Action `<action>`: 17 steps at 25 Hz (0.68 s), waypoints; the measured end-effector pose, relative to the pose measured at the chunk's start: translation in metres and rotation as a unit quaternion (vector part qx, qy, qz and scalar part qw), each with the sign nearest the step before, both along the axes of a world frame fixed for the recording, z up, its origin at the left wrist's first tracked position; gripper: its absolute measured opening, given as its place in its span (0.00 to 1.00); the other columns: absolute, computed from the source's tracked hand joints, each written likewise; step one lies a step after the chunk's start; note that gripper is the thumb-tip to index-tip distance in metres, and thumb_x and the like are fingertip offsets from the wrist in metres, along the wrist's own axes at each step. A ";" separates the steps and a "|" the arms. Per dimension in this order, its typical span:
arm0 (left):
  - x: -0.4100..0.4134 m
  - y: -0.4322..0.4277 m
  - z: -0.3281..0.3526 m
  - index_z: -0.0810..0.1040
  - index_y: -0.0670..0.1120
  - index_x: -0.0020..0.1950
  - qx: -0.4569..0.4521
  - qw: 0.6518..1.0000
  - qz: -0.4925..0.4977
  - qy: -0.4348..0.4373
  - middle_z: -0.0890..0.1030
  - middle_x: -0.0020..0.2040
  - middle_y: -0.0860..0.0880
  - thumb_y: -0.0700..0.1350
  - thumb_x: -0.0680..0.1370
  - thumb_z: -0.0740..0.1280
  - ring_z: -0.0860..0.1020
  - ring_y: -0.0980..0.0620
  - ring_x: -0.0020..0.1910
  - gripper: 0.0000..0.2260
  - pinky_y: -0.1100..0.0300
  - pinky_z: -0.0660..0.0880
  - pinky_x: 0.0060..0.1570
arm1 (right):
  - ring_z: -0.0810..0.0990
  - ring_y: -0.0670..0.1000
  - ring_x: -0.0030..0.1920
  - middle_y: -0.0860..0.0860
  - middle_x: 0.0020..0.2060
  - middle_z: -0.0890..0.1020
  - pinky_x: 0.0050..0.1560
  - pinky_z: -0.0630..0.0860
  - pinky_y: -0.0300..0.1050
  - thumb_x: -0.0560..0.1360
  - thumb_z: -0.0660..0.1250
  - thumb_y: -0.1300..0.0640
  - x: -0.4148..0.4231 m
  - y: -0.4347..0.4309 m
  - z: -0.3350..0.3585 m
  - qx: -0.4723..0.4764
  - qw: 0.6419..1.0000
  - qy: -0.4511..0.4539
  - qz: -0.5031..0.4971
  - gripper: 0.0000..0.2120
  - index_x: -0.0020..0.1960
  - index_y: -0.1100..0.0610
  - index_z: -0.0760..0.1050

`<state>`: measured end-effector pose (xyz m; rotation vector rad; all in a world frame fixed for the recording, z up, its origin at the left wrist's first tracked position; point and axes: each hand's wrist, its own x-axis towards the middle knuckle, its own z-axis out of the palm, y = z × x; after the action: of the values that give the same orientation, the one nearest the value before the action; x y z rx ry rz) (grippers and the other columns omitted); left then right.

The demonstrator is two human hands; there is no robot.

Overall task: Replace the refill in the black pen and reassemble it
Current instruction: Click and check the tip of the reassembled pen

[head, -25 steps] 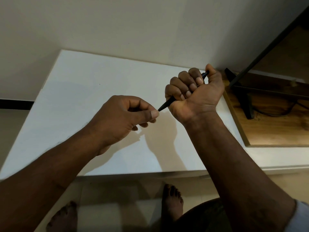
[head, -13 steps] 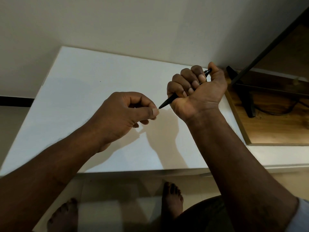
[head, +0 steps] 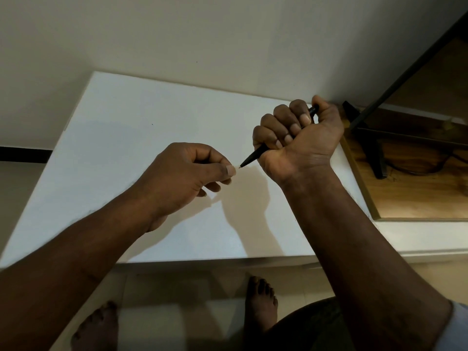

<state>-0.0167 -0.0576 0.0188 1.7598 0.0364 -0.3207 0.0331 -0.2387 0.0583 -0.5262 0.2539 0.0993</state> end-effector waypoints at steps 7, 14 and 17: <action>0.000 -0.002 0.002 0.88 0.53 0.45 0.000 1.000 -0.002 0.005 0.89 0.43 0.54 0.50 0.78 0.73 0.86 0.56 0.42 0.04 0.59 0.76 0.42 | 0.54 0.47 0.22 0.47 0.24 0.57 0.24 0.53 0.38 0.79 0.57 0.46 0.000 0.000 -0.001 -0.003 1.000 -0.008 0.000 0.21 0.30 0.53 0.59; -0.001 -0.001 0.002 0.88 0.53 0.46 -0.003 1.000 -0.006 0.007 0.90 0.44 0.54 0.50 0.78 0.73 0.87 0.56 0.42 0.05 0.58 0.76 0.43 | 0.54 0.47 0.21 0.47 0.24 0.58 0.24 0.53 0.38 0.79 0.57 0.46 0.000 0.000 -0.002 0.005 1.000 -0.004 0.002 0.21 0.30 0.53 0.59; 0.000 -0.001 0.002 0.88 0.53 0.46 -0.005 1.000 -0.006 0.008 0.90 0.44 0.54 0.50 0.78 0.73 0.87 0.56 0.42 0.05 0.58 0.76 0.43 | 0.54 0.47 0.21 0.47 0.24 0.57 0.25 0.52 0.38 0.79 0.58 0.45 0.000 0.000 -0.001 0.006 1.000 0.003 0.003 0.22 0.30 0.53 0.59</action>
<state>-0.0170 -0.0586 0.0210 1.7473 0.0367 -0.3435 0.0333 -0.2385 0.0575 -0.5156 0.2568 0.1074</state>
